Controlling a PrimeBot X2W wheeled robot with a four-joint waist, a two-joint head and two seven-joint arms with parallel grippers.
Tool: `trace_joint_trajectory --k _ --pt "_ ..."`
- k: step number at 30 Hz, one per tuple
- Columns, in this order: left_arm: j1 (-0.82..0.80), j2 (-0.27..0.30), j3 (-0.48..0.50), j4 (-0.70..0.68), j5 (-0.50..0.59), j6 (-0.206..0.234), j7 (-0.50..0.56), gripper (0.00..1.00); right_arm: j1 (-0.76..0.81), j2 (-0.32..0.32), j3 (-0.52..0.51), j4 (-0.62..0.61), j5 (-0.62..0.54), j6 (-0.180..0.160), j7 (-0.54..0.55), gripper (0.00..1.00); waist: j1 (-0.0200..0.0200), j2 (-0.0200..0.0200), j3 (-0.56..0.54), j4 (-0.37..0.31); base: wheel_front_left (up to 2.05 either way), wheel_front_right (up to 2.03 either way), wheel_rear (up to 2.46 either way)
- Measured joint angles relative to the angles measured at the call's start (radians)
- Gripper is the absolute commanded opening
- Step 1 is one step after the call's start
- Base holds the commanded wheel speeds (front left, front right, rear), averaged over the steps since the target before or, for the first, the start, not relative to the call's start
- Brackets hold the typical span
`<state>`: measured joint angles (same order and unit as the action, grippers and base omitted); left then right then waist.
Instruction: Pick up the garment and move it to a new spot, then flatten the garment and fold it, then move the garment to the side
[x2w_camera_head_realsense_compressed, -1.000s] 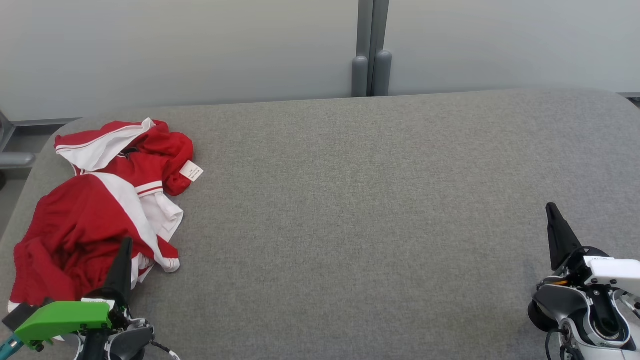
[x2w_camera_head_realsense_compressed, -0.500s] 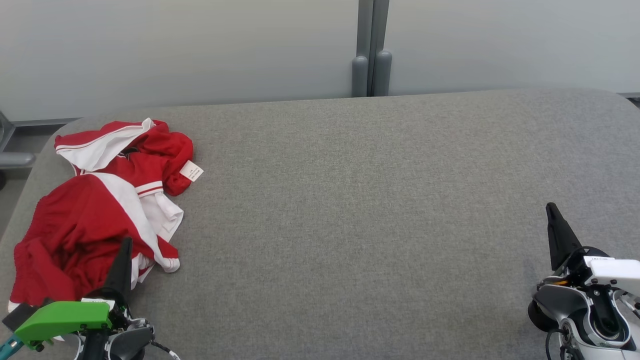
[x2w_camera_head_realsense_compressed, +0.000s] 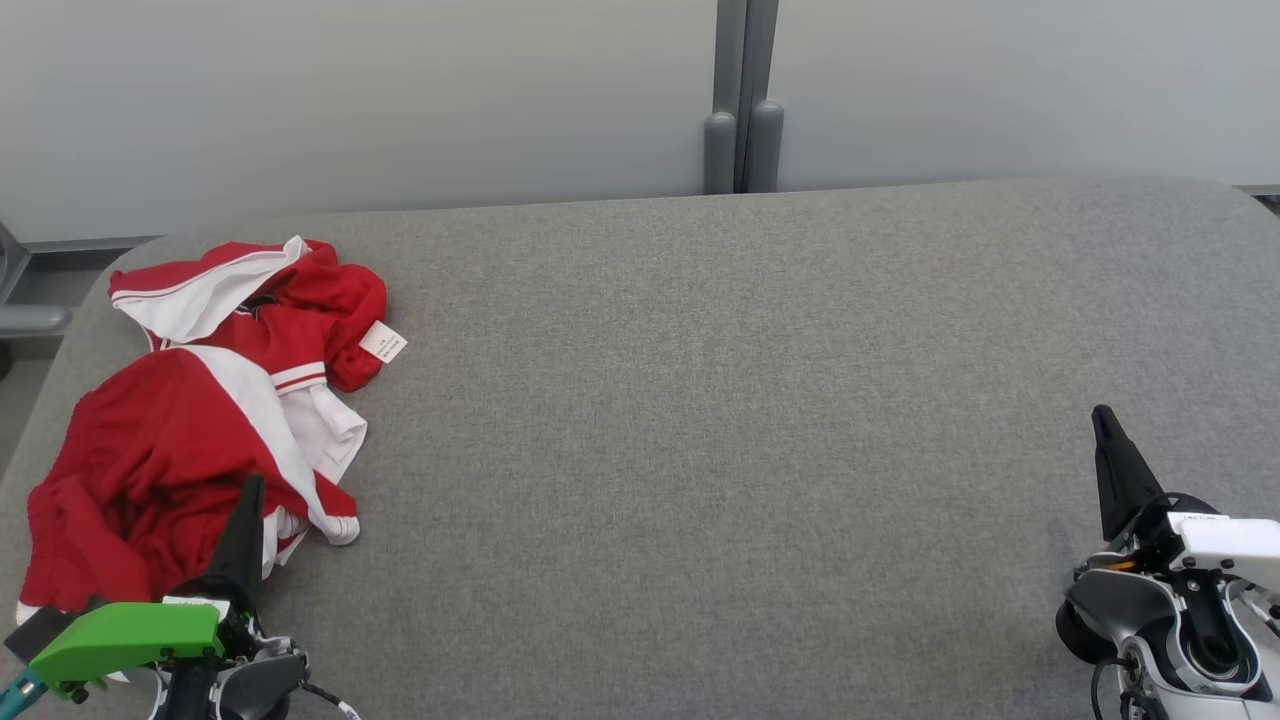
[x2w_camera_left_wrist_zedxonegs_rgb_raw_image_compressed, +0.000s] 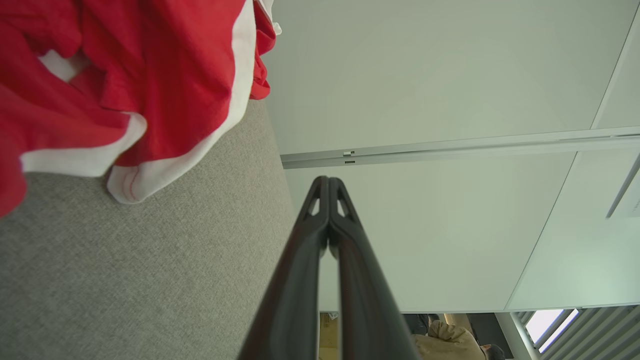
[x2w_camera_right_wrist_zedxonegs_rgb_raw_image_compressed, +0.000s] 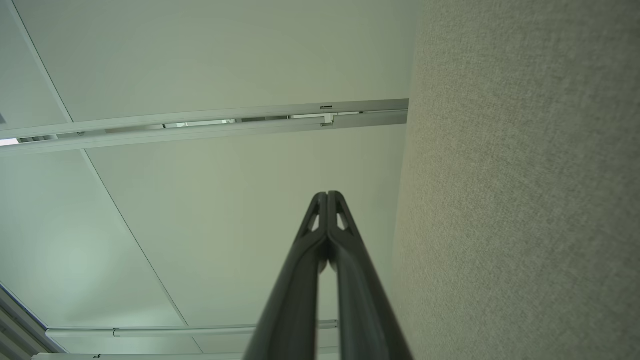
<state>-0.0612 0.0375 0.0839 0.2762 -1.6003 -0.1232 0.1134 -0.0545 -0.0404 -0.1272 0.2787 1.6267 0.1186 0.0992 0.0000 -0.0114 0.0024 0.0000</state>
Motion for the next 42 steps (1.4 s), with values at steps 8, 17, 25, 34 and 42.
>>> trace_joint_trajectory --k 8,17,25,34,42 --pt "0.000 0.000 0.000 0.000 0.000 0.000 0.000 0.00 0.000 0.000 0.000 0.000 0.000 0.000 0.000 0.00 0.0000 0.0000 0.000 0.000 0.00 0.00 0.00" --pt "0.000 0.000 0.000 0.000 0.000 0.000 0.000 0.00 0.000 0.000 0.000 0.000 0.000 0.000 0.000 0.00 0.0000 0.0000 0.000 0.000 0.00 0.00 0.00" --pt "0.000 0.000 0.000 0.000 0.000 0.000 0.000 0.00 0.000 0.000 0.000 0.000 0.000 0.000 0.000 0.00 0.0000 0.0000 0.000 0.000 0.00 0.00 0.00" --pt "0.056 -0.025 -0.012 0.063 0.000 0.001 -0.001 1.00 0.062 0.030 0.006 0.058 0.001 -0.006 -0.002 1.00 0.0000 0.0001 0.000 0.000 0.00 0.00 0.00" --pt "0.057 -0.025 -0.032 0.046 0.012 0.001 -0.028 1.00 0.063 0.031 0.027 0.053 -0.035 -0.006 -0.030 1.00 0.0000 0.0001 -0.003 -0.001 0.00 0.00 0.00"
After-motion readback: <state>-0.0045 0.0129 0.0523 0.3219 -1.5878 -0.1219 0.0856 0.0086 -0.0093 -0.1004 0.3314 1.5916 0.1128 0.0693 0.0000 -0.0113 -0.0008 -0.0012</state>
